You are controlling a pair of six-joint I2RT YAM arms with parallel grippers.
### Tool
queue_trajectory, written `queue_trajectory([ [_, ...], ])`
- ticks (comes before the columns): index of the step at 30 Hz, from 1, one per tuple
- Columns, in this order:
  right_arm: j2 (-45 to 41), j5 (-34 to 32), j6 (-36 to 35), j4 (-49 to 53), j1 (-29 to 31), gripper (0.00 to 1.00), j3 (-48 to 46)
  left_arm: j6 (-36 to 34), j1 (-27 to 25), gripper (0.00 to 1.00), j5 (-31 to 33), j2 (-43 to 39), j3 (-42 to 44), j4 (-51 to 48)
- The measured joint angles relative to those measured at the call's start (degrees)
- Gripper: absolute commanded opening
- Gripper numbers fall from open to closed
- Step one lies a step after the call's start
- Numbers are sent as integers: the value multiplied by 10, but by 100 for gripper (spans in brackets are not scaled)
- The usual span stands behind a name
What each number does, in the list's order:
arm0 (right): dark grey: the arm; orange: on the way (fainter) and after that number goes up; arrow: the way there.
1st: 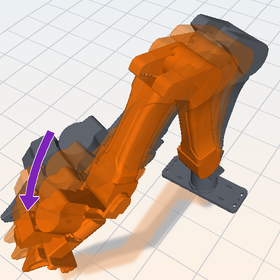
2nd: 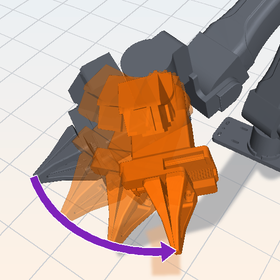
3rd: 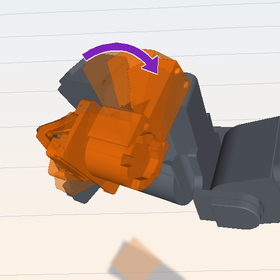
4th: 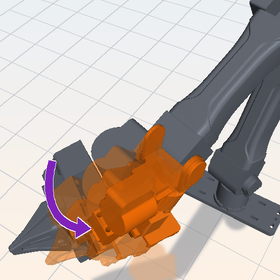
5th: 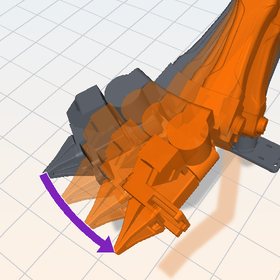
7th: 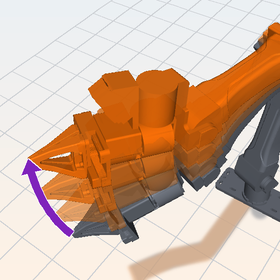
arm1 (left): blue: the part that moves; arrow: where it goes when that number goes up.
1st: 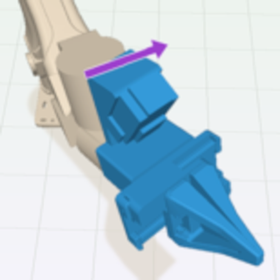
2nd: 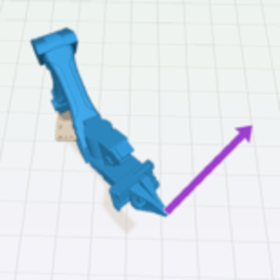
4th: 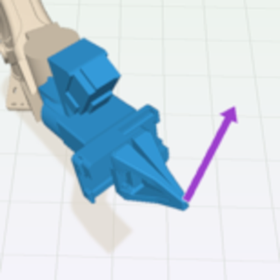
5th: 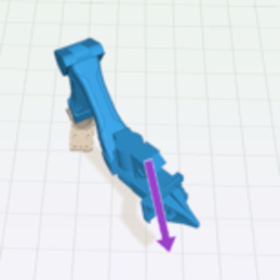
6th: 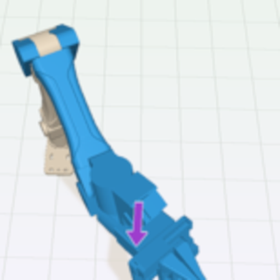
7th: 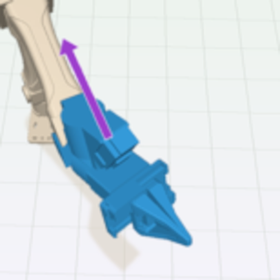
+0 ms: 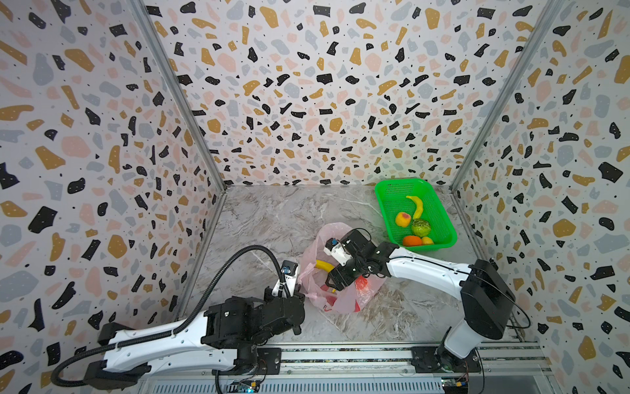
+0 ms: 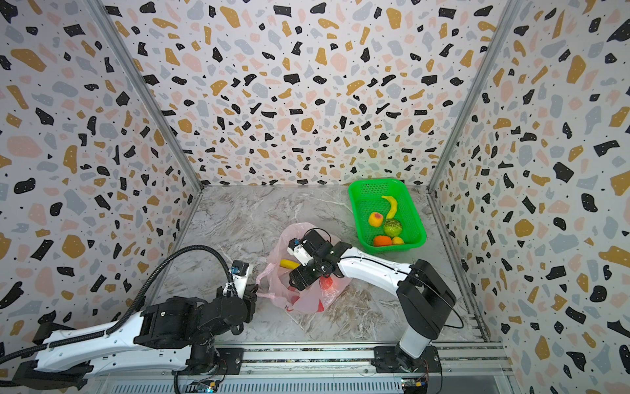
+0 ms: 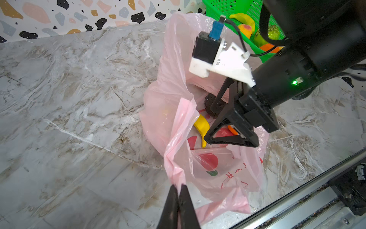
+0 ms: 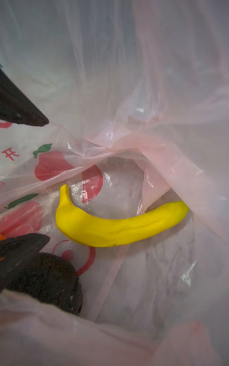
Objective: Untie the knot of the plastic bag and take out the fruit
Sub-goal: 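Reach the open right gripper back into the bag toward the banana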
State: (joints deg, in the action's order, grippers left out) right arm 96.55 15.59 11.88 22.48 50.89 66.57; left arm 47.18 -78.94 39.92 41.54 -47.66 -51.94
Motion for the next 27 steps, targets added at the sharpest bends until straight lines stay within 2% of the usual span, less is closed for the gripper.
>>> queue_trajectory([
  [5,38,-42,-10,-33,0,85,2,2,0,0,0,0,0,-3],
  [14,110,-75,-11,-83,14,77,38,2,0,0,0,0,0,-4],
  [21,139,-105,-11,-98,25,60,43,2,0,0,0,0,0,-5],
  [27,139,-122,-10,-115,27,38,37,2,0,0,2,-1,0,-5],
])
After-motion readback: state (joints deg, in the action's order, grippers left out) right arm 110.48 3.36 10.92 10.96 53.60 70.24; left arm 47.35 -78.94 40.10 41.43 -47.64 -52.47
